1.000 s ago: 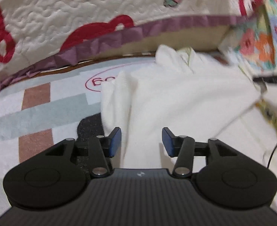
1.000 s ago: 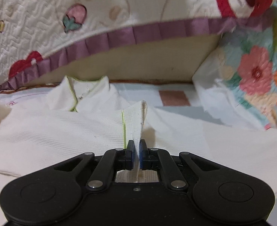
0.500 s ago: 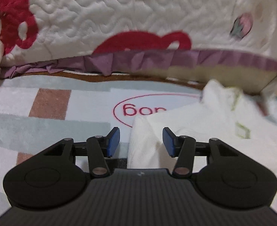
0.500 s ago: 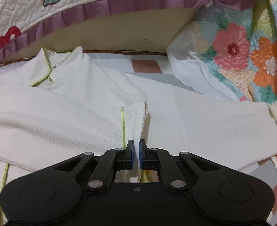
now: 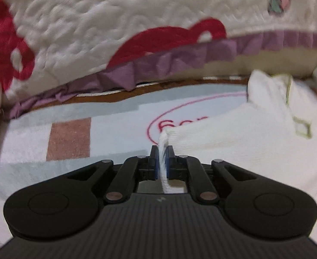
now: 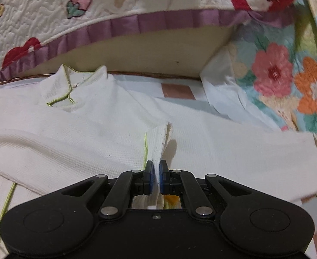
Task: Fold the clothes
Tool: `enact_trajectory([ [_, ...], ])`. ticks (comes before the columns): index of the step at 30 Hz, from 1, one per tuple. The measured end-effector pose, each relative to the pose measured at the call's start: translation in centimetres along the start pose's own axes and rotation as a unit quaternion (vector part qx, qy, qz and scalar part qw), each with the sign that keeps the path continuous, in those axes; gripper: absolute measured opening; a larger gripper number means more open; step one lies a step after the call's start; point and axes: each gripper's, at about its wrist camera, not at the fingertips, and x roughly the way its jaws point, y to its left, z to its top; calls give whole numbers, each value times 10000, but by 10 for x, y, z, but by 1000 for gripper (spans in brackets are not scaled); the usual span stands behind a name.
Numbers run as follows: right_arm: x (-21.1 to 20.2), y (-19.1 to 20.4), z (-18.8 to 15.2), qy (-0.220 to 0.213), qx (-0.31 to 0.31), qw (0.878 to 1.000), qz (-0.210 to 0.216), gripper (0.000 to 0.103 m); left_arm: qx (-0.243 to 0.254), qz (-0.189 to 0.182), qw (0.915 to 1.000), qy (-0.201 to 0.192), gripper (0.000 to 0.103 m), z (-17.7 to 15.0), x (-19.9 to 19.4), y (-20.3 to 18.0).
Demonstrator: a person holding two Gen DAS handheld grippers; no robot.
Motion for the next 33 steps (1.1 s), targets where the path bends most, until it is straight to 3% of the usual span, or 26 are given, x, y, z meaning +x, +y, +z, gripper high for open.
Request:
enact_trajectory([
  [5, 12, -3, 6, -160, -165, 9997, -59, 6, -874, -430, 9951, -178, 6, -11, 12, 31],
  [8, 17, -5, 6, -166, -266, 9994, -127, 6, -1352, -23, 9893, -556, 5, -16, 2, 45],
  [10, 17, -5, 5, -156, -322, 9993, -118, 6, -1570, -394, 9832, -847, 7, -18, -11, 52],
  [12, 17, -5, 6, -149, -354, 9992, -104, 6, -1409, -1015, 9813, -834, 24, -16, -21, 43],
  [13, 18, -6, 6, -144, -361, 9992, -104, 6, -1100, -1129, 9856, -612, 53, -14, -22, 31],
  [14, 18, -6, 6, -133, -337, 9993, -100, 6, -730, -1095, 9905, -399, 71, -12, -22, 16],
  [18, 22, -9, 3, -123, -124, 9998, -78, 6, 363, -424, 9984, -55, 72, -23, -5, -28],
  [19, 22, -9, 3, -152, -78, 9998, -67, 6, 508, -270, 9983, 21, 69, -27, 1, -35],
  [21, 20, -9, 3, -243, -43, 9997, -46, 6, 608, -206, 9979, -84, 41, -35, 4, -38],
  [22, 17, -9, 6, -326, -83, 9994, -47, 6, 615, -206, 9977, -186, 6, -37, 2, -38],
  [25, 8, -8, 13, -595, -221, 9980, -57, 6, 549, -126, 9972, -495, 5, -36, -15, -37],
  [29, 7, -9, 22, -783, -331, 9964, -54, 6, -20, 16, 9951, -987, 5, -42, -36, -29],
  [33, 34, -6, 25, -498, -467, 9977, -42, 5, -195, 330, 9956, -859, 6, -55, -15, -29],
])
